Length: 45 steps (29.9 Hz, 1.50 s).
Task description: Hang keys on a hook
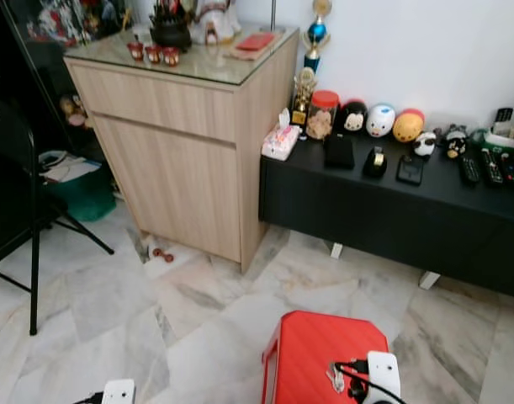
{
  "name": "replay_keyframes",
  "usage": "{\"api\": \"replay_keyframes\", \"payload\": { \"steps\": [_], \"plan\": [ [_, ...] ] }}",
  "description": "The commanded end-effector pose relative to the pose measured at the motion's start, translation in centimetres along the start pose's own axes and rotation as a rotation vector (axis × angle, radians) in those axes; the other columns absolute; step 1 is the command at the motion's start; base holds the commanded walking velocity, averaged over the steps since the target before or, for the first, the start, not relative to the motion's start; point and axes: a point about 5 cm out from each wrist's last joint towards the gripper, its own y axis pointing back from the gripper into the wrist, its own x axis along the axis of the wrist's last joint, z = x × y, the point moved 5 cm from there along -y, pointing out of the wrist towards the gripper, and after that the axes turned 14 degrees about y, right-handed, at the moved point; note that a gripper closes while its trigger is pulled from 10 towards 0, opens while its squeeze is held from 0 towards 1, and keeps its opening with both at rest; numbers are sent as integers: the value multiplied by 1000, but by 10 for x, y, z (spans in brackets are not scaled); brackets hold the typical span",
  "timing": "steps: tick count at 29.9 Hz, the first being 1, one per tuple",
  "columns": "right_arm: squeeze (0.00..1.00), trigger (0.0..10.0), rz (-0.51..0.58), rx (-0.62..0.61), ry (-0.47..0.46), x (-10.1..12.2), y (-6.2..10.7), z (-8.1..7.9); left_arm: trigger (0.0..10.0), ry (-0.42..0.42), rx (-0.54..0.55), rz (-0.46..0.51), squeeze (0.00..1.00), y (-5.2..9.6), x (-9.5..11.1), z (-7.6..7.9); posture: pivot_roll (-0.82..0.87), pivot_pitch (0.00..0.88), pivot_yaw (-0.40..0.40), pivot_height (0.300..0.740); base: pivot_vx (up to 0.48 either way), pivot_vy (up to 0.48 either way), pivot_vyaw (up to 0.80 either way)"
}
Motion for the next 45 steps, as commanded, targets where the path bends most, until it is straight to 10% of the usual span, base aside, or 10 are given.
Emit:
{"api": "replay_keyframes", "payload": {
  "steps": [1, 7, 13, 18, 45],
  "plan": [
    [0, 10000, 30, 1, -11, 7, -1, 0, 10000, 6, 9, 19, 0, -1, 2, 4, 164, 1, -31, 647, 0, 0, 0],
    [0, 10000, 37, 0, -14, 10, -1, 0, 10000, 1, -11, 131, 0, -9, 34, 22, 160, 6, -32, 647, 0, 0, 0],
    [0, 10000, 54, 4, -18, 14, -2, 0, 10000, -26, -64, 497, 0, -5, 141, 45, 160, 15, -35, 647, 0, 0, 0],
    [0, 10000, 70, 9, -21, 19, -2, -2, 10000, -36, -148, 670, 0, 9, 185, 64, 158, 19, -34, 647, 0, 0, 0],
    [0, 10000, 89, 29, -9, 24, -2, -7, 10000, 53, -253, 842, 0, 35, 215, 99, 156, 24, -39, 618, 0, 0, 0]
  ]
}}
